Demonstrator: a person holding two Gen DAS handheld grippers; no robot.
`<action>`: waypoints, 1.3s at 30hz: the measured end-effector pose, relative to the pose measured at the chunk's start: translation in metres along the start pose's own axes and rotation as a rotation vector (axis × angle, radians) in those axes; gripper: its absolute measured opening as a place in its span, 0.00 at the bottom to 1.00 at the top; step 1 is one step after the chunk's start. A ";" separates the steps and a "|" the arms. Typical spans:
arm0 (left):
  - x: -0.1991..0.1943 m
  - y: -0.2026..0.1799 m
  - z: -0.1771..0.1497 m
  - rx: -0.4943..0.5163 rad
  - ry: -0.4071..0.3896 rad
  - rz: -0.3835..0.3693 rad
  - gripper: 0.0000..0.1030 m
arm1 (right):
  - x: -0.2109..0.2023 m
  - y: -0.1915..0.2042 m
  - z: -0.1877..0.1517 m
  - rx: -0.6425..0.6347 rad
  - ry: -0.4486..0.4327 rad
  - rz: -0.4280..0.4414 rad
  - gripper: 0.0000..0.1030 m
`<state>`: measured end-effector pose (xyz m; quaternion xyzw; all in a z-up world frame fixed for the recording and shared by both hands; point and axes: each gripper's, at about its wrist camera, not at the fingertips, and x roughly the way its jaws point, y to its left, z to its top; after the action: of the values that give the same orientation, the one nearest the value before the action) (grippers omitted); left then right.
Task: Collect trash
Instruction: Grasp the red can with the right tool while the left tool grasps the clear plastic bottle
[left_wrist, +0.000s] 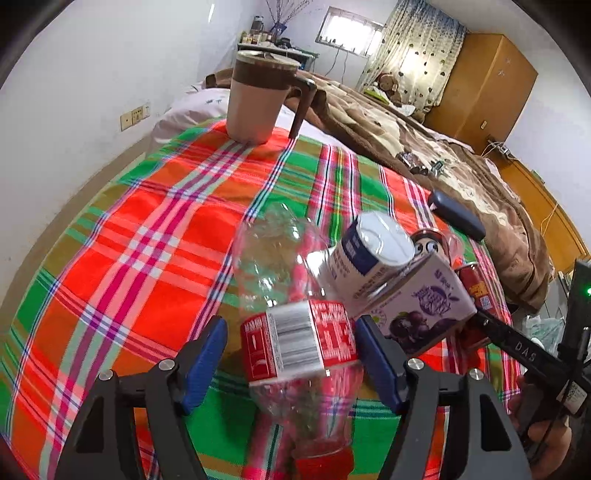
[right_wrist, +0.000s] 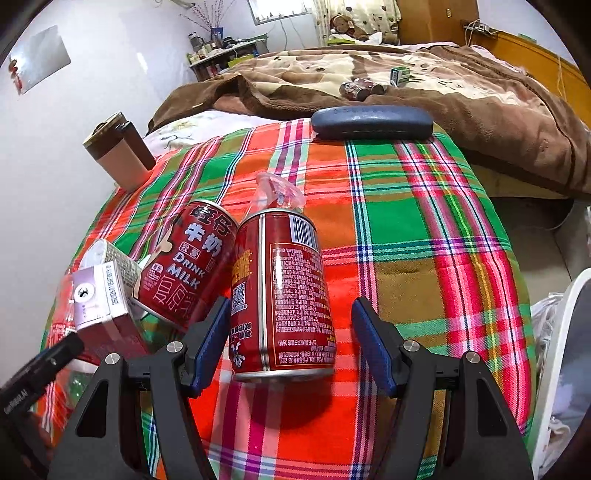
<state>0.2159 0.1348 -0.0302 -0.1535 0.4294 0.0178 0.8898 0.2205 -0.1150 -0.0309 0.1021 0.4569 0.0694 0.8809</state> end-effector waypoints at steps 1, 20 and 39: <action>-0.001 -0.001 0.002 0.008 -0.009 0.000 0.69 | 0.001 0.000 0.000 -0.002 0.000 0.000 0.66; 0.023 -0.010 0.006 0.036 0.014 -0.039 0.63 | 0.002 0.007 -0.002 -0.031 -0.041 -0.022 0.55; -0.006 -0.013 -0.011 0.059 -0.019 -0.024 0.62 | -0.014 0.003 -0.011 -0.024 -0.075 -0.003 0.53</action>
<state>0.2060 0.1199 -0.0289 -0.1320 0.4193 -0.0039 0.8982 0.2034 -0.1140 -0.0248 0.0932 0.4229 0.0696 0.8987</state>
